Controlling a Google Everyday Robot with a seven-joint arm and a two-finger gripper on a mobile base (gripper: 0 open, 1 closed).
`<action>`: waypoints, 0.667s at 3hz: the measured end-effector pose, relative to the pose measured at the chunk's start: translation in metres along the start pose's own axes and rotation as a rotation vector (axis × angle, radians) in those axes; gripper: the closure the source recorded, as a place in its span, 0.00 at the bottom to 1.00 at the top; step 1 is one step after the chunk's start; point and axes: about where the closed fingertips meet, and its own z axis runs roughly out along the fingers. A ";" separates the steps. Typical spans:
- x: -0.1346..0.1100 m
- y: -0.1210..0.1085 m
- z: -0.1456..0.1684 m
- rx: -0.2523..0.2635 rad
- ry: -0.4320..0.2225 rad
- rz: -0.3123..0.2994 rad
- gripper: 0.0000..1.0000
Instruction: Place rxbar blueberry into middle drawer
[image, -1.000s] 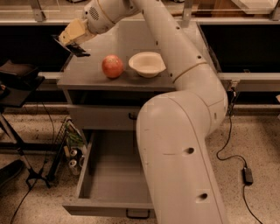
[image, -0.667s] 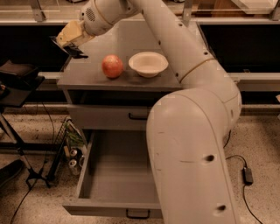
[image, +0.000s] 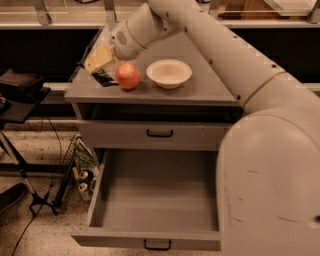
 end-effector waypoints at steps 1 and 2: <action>0.050 -0.012 -0.023 0.036 0.006 0.067 1.00; 0.095 -0.017 -0.055 0.081 -0.003 0.128 1.00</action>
Offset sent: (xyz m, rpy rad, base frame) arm -0.0741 -0.1688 -0.0521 -0.0584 0.0893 -0.2413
